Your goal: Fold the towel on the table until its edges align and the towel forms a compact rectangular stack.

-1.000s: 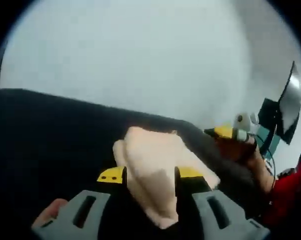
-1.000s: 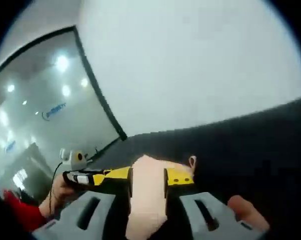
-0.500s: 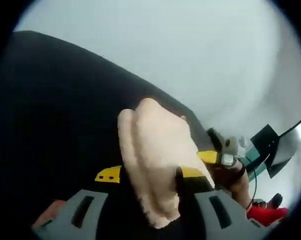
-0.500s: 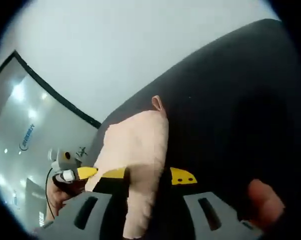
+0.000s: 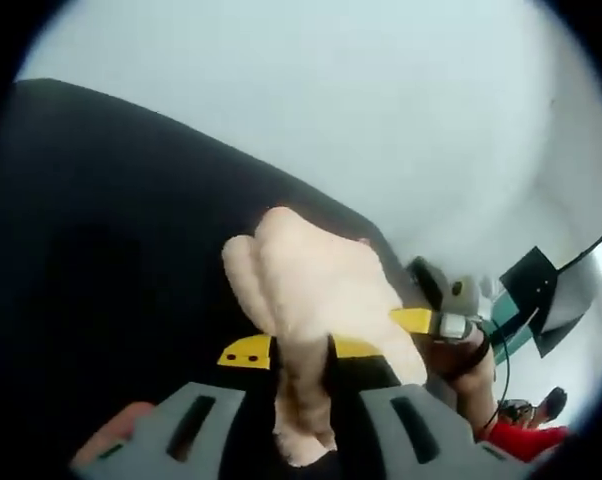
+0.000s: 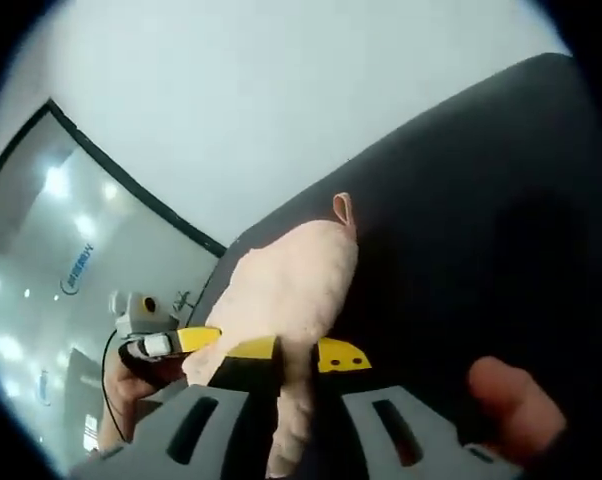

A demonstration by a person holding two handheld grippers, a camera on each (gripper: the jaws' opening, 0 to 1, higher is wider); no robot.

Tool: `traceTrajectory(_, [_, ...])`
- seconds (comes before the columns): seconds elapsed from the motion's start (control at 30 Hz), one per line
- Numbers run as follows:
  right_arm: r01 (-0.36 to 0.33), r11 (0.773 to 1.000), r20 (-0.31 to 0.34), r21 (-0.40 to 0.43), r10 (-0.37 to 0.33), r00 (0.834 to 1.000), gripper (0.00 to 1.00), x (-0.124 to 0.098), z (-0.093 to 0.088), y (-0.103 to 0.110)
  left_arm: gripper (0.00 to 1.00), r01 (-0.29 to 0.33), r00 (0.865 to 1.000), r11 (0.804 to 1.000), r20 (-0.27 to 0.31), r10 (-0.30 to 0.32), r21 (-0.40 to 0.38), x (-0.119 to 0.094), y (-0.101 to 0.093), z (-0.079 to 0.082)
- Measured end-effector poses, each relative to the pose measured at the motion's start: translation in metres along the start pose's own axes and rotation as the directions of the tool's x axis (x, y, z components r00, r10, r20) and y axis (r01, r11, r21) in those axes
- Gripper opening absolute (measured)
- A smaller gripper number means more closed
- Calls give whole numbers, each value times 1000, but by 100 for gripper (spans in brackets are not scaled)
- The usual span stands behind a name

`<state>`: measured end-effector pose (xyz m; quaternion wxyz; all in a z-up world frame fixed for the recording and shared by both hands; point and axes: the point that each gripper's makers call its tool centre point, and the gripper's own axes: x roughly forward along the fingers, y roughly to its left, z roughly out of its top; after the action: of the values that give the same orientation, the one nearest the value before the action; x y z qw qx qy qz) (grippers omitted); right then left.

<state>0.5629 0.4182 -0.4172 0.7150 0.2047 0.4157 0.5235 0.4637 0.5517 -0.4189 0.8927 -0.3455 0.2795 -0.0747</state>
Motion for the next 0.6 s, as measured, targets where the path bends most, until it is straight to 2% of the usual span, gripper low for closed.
traceTrajectory(0.2, [-1, 1000, 12, 9, 1, 1000, 10, -61, -22, -9, 20, 60, 998, 997, -20, -59, 52, -6, -41, -34])
traceTrajectory(0.27, [13, 1000, 27, -4, -13, 1000, 10, -81, -31, -16, 20, 94, 995, 991, -40, -91, 95, -6, -54, -52])
traceTrajectory(0.4, [34, 999, 39, -17, -34, 999, 10, -124, -55, -28, 20, 132, 990, 985, -64, -125, 113, -7, -75, -85])
traceTrajectory(0.6, [44, 999, 44, -28, -43, 998, 10, -172, -81, -34, 20, 197, 978, 972, -97, -185, 130, -17, -100, -129])
